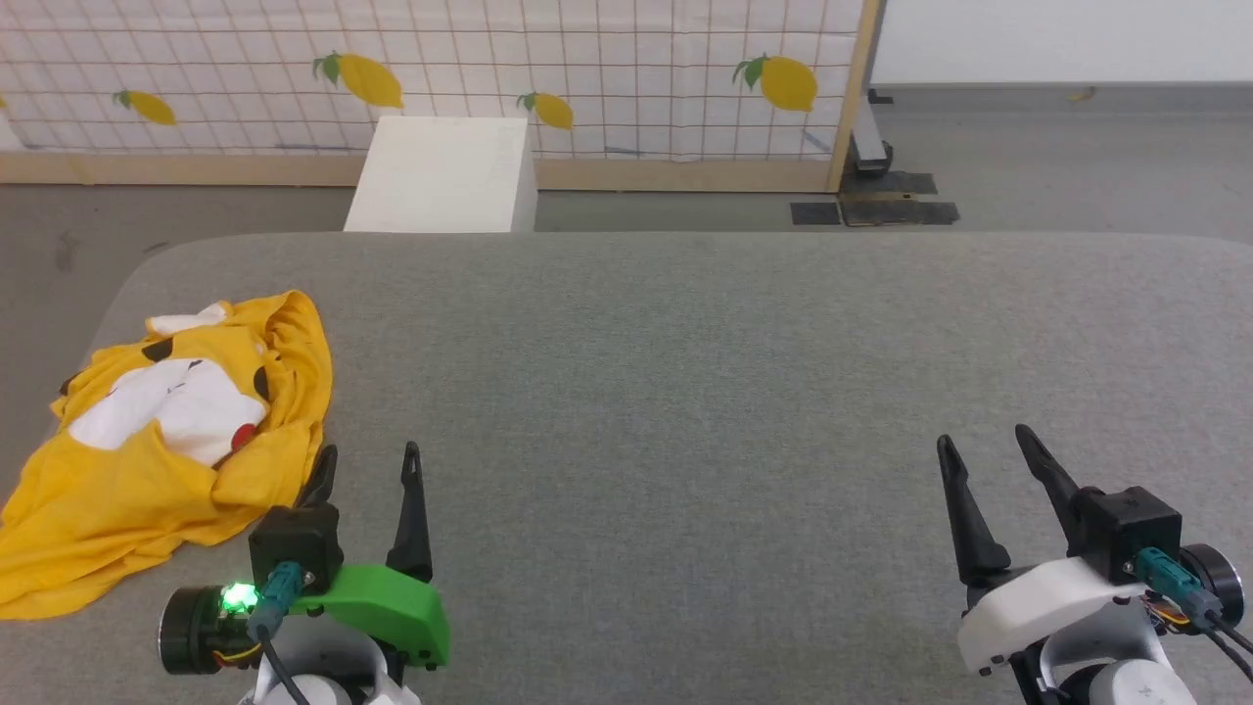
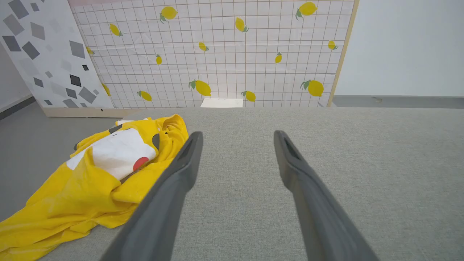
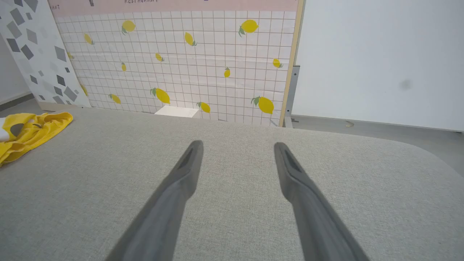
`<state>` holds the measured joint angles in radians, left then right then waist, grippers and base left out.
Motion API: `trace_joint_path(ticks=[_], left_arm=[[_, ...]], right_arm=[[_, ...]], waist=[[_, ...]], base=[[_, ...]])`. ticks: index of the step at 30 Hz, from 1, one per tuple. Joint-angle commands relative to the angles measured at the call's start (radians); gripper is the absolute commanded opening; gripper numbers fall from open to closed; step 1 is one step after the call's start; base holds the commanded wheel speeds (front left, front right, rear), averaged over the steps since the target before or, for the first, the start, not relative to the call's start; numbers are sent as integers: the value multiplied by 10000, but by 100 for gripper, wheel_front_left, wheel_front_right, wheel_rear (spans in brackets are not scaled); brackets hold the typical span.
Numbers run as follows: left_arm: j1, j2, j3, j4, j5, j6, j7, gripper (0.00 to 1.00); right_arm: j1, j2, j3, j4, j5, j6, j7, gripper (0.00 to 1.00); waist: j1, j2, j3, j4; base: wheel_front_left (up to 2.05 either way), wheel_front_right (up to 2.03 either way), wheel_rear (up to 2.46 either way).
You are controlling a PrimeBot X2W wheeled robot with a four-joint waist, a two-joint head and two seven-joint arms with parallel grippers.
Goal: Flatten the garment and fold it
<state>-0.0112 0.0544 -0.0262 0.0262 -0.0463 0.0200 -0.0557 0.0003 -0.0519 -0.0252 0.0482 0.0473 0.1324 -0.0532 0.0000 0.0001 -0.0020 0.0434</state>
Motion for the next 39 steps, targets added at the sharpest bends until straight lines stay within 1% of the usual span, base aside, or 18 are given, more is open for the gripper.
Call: trace_joint_path(ticks=[1,26,39], left_arm=[[105,-10,0,39,-118,64,-103,100],[348,-18,-24,162,-389,219,-618,100],[438,-22,-82,257,-523,307,-886,100]], right_arm=[[119,6,-25,61,103,-4,-117,100],[394,8,-172,488,451,-8,-634,100],[467,10,-221,763,684,-9,-904,100]], waist=[[0,-1,-24,169],[0,-1,-28,1932],[0,-1,-51,2717]], base=[[0,0,0],[0,0,0],[0,0,0]])
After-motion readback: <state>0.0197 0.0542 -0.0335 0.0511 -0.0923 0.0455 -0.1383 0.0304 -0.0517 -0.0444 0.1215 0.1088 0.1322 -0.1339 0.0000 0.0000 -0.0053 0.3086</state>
